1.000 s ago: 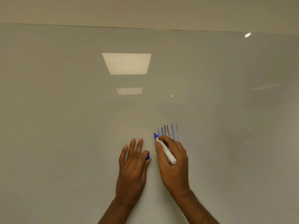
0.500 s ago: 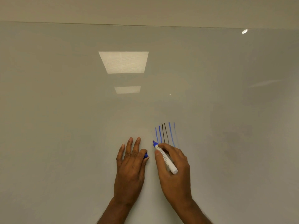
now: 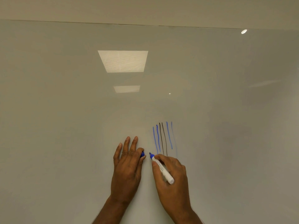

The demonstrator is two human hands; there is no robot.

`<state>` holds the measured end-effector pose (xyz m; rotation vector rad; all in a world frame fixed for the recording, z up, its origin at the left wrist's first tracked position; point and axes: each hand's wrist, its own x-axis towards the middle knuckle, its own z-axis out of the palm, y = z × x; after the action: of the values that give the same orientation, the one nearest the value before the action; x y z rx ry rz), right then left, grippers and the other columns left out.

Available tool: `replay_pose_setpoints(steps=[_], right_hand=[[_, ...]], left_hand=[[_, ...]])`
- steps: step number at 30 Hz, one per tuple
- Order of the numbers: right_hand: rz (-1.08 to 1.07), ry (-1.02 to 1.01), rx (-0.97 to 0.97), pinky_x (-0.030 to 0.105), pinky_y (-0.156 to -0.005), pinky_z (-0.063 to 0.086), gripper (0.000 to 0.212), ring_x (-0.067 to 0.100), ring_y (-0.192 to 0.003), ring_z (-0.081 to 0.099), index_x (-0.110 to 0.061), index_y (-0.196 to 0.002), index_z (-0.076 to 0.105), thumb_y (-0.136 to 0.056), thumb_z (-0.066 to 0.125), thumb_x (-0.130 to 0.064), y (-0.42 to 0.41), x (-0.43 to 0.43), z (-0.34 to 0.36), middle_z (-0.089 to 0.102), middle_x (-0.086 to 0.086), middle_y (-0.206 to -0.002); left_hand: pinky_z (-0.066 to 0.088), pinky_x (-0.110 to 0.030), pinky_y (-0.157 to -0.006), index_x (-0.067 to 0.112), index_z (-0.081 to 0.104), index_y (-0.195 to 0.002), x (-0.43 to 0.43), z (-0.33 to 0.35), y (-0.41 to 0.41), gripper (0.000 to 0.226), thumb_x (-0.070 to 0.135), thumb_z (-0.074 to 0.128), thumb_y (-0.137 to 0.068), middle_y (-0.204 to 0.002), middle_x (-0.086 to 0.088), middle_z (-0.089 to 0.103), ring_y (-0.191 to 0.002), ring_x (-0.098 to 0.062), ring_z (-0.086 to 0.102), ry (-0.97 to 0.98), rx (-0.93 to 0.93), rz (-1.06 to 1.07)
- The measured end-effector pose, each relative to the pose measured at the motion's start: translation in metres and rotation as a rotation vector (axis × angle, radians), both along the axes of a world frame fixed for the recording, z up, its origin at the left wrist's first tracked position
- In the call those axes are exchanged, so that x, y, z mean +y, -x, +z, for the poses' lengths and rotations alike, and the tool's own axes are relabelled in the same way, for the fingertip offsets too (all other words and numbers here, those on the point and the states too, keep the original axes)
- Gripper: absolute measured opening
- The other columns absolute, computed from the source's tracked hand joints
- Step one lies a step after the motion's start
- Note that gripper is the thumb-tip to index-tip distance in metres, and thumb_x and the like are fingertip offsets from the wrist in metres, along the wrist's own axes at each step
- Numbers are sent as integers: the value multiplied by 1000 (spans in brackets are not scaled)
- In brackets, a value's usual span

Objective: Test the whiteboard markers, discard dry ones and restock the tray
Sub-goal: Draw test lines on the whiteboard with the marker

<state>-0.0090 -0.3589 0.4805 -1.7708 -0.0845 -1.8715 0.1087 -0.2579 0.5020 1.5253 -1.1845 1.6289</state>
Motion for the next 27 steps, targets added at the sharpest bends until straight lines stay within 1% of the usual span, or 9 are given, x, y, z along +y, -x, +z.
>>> replay_pose_setpoints(steps=[3,5,6,9,10,12,16,21,27], right_hand=[[183,-190,144,34,-80,59,55,18,-74,62,-44,-113,57,-72,54,-81,8,0,-17,65,-9,-85],[303,-319,263,34,-82,59,83,13,-73,65,-21,-109,62,-56,61,-86,15,1,-27,67,-2,-88],[342,-319,284,30,-79,60,83,12,-74,68,-15,-108,64,-59,64,-83,22,3,-30,69,0,-87],[418,-263,275,28,-72,60,33,18,-83,70,-21,-106,67,-80,71,-42,47,19,-30,72,-1,-87],[456,-246,288,24,-72,58,29,18,-86,69,-25,-107,67,-81,70,-37,55,24,-28,72,-5,-90],[514,-231,334,20,-78,56,36,13,-95,67,-28,-113,67,-82,68,-46,64,33,-28,70,-13,-100],[603,-226,371,14,-84,52,62,5,-106,64,-38,-115,63,-70,59,-79,77,52,-27,67,-25,-109],[647,-154,363,19,-93,50,33,10,-113,63,-28,-123,65,-93,59,-40,87,69,-26,68,-13,-117],[689,-168,354,15,-93,49,32,7,-114,62,-32,-120,65,-92,54,-44,88,84,-29,68,-19,-114]], left_hand=[[15,-38,-128,9,60,-136,2,3,5,41,32,45,-106,-157,-7,44,-155,-19,26,-10,57,-64],[13,-30,-128,13,55,-141,5,3,10,45,39,41,-107,-159,-2,41,-156,-15,22,-16,156,-139],[12,-25,-127,19,52,-145,8,1,15,47,44,39,-107,-160,2,38,-156,-13,20,-6,241,-190],[21,-13,-120,33,45,-147,18,-9,42,48,53,39,-103,-158,9,40,-151,-9,29,113,506,-361],[28,-13,-117,30,50,-144,22,-12,54,45,49,41,-104,-154,7,47,-146,-10,38,176,557,-424],[41,-16,-110,20,60,-134,30,-13,79,34,37,45,-107,-137,6,64,-132,-7,55,312,657,-573],[48,-27,-102,29,62,-115,49,-9,107,21,33,43,-107,-111,12,77,-116,-6,65,440,952,-745],[48,-45,-104,9,61,-123,68,-9,125,29,25,42,-107,-113,-21,75,-115,-31,70,463,1232,-1206],[55,-49,-99,10,62,-130,81,-20,135,34,24,41,-108,-114,-29,71,-115,-39,69,404,1322,-1285]])
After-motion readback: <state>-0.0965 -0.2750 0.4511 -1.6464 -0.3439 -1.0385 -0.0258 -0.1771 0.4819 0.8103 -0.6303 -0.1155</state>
